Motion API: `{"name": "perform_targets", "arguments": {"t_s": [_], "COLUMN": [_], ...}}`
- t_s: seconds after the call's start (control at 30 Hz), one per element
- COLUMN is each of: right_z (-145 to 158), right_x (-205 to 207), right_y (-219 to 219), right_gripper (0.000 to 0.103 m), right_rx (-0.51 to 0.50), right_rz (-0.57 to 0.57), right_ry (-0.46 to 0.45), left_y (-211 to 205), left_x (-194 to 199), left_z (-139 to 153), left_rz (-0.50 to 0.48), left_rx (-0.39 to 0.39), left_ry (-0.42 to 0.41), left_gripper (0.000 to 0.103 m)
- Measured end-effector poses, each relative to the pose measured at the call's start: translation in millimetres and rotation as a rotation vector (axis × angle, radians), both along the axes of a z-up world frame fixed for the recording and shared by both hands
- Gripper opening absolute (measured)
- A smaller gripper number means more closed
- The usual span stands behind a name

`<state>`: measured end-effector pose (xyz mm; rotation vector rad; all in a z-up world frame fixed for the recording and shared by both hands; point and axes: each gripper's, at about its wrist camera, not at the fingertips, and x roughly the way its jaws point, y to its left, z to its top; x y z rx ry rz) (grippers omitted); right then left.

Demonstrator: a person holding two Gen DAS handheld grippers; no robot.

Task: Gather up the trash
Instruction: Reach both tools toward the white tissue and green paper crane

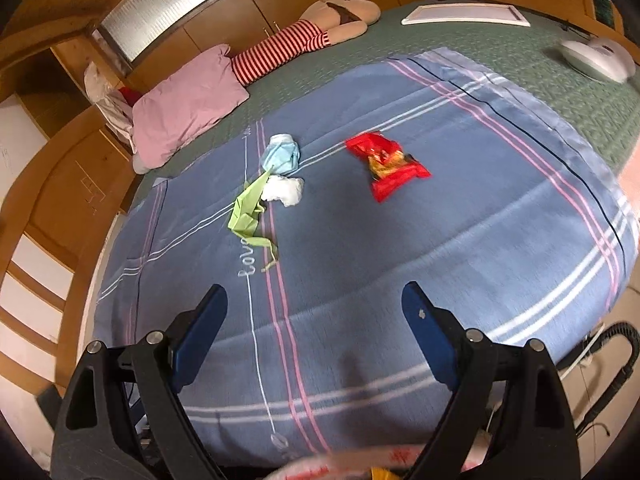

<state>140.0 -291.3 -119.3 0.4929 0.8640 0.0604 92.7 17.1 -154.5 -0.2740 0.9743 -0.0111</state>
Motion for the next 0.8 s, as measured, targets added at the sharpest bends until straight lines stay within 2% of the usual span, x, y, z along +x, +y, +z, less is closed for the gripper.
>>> {"name": "perform_targets", "arguments": {"t_s": [0.03,0.07,0.17,0.2,0.23,0.27,0.33,0.37,0.47,0.57,0.67,0.73,0.8], "right_z": [-1,-2,-6,-8,-10,-12,-19,-22,-35,-47,-64,-71,-71], "right_x": [7,16,47,60,75,86,119,130,175,214,234,233,223], "right_y": [2,6,20,26,33,37,50,55,71,83,96,107,117], "right_gripper": [0.087,0.087,0.087,0.087,0.087,0.087,0.087,0.087,0.087,0.087,0.086,0.046,0.036], "right_rx": [-0.007,-0.017,-0.05,-0.055,-0.057,-0.061,-0.056,-0.05,-0.005,-0.094,-0.193,-0.21,-0.181], "right_rz": [0.006,0.014,0.035,0.043,0.05,0.054,0.047,0.041,0.01,-0.058,-0.03,0.041,0.104], "right_ry": [0.002,0.006,0.017,0.024,0.03,0.038,0.066,0.076,0.125,0.159,0.223,0.233,0.225], "left_y": [13,25,57,73,84,98,110,111,101,98,100,104,110], "left_x": [10,22,47,53,55,54,47,44,46,44,43,45,43], "left_z": [7,15,36,41,42,37,25,17,4,11,10,7,7], "left_rz": [0.023,0.045,0.125,0.186,0.238,0.306,0.362,0.373,0.328,0.329,0.34,0.35,0.381], "left_rx": [-0.039,-0.044,0.079,0.12,0.129,0.096,-0.012,-0.048,-0.075,-0.031,-0.013,-0.027,-0.05], "left_ry": [0.007,-0.005,-0.054,-0.075,-0.071,-0.044,-0.012,0.013,0.075,0.028,0.026,0.045,0.045], "left_gripper": [0.092,0.092,0.092,0.093,0.093,0.093,0.093,0.093,0.093,0.093,0.093,0.093,0.093]}}
